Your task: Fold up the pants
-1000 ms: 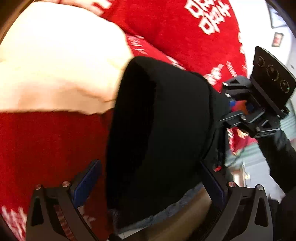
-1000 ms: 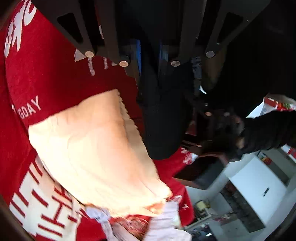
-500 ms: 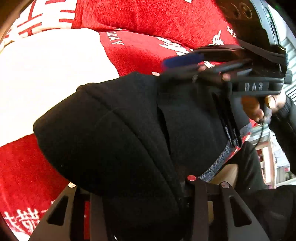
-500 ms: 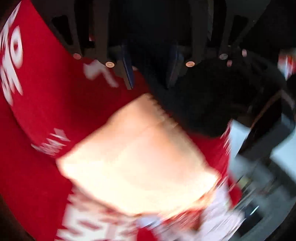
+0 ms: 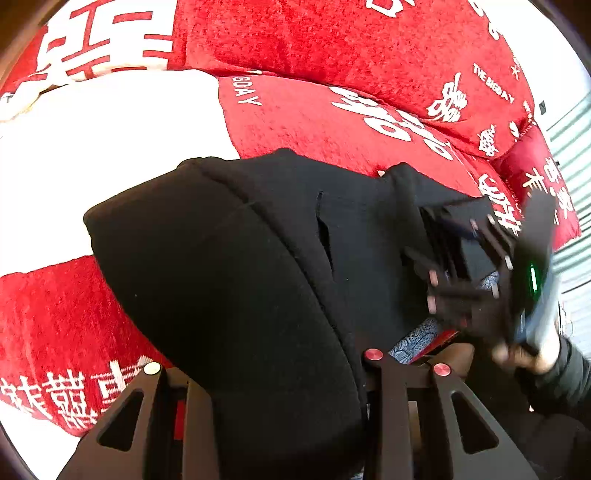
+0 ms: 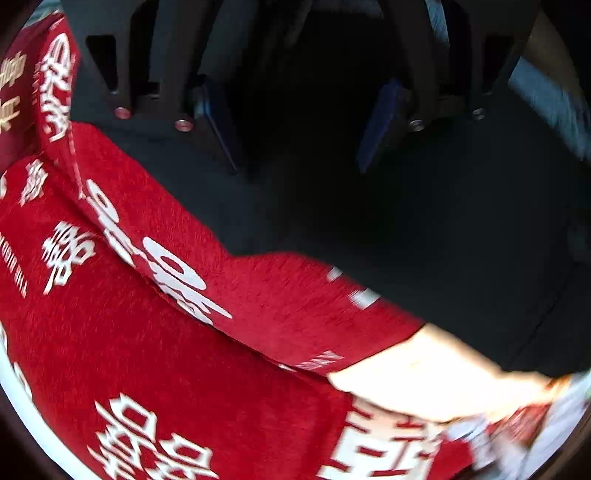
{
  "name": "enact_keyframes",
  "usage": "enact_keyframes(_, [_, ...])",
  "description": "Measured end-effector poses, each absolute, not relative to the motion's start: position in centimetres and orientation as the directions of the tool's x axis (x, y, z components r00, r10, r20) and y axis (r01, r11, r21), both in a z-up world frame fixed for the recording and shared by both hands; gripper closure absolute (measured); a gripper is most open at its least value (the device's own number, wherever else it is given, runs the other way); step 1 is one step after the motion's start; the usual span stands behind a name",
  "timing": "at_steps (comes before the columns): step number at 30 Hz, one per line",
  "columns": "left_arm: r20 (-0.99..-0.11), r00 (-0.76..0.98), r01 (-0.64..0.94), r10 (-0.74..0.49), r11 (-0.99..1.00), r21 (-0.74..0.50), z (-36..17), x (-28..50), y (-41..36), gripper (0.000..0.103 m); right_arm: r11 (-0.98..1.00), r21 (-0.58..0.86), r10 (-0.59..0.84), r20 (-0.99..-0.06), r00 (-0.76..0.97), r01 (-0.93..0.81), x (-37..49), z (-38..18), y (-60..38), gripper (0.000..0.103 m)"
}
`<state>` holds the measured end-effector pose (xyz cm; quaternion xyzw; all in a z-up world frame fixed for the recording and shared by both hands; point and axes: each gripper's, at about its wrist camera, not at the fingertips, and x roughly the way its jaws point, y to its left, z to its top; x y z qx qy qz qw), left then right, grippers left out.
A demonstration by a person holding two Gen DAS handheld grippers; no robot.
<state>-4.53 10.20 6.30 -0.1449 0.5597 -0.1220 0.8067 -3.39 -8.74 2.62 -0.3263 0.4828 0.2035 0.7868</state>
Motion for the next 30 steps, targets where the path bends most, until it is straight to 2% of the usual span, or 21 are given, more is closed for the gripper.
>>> enact_keyframes(3, [-0.882, 0.336, 0.018, -0.330, 0.939, -0.344, 6.2, -4.3, 9.8, 0.068, 0.658, -0.401, 0.017, -0.839, 0.544, -0.638, -6.0, 4.2, -8.8, 0.033])
enact_keyframes(7, [-0.889, 0.323, -0.019, -0.323, 0.937, -0.348, 5.7, -4.3, 10.1, 0.068, 0.715, -0.402, 0.019, -0.807, 0.590, -0.572, -7.2, 6.3, -9.6, 0.030])
enact_keyframes(13, [-0.892, 0.328, -0.032, -0.312, 0.940, -0.340, 6.1, -4.6, 9.7, 0.068, 0.712, -0.435, -0.058, -0.819, 0.572, -0.551, -6.8, 2.0, -9.9, 0.027])
enact_keyframes(16, [-0.891, 0.333, -0.034, -0.308, 0.940, -0.338, 6.5, -4.7, 9.5, 0.068, 0.743, -0.428, -0.036, -0.794, 0.607, -0.515, -5.2, 1.5, -9.3, 0.020])
enact_keyframes(20, [-0.891, 0.340, -0.036, -0.302, 0.942, -0.333, 7.3, -4.9, 9.1, 0.068, 0.734, -0.424, -0.049, -0.812, 0.581, -0.531, -3.6, 2.2, -8.1, 0.019])
enact_keyframes(23, [-0.889, 0.351, -0.019, -0.294, 0.947, -0.321, 8.2, -5.3, 8.6, 0.068, 0.803, -0.373, -0.002, -0.782, 0.624, -0.465, -4.2, 5.9, -11.1, 0.019])
enact_keyframes(25, [-0.890, 0.358, -0.004, -0.282, 0.953, -0.304, 8.8, -5.4, 8.0, 0.068, 0.840, -0.361, -0.030, -0.775, 0.631, -0.404, -4.4, 7.3, -14.1, 0.018])
enact_keyframes(30, [-0.885, 0.377, 0.031, -0.274, 0.958, -0.284, 11.0, -5.4, 6.1, 0.071, 0.850, -0.376, -0.119, -0.820, 0.560, -0.369, -4.8, 5.5, -19.2, 0.018])
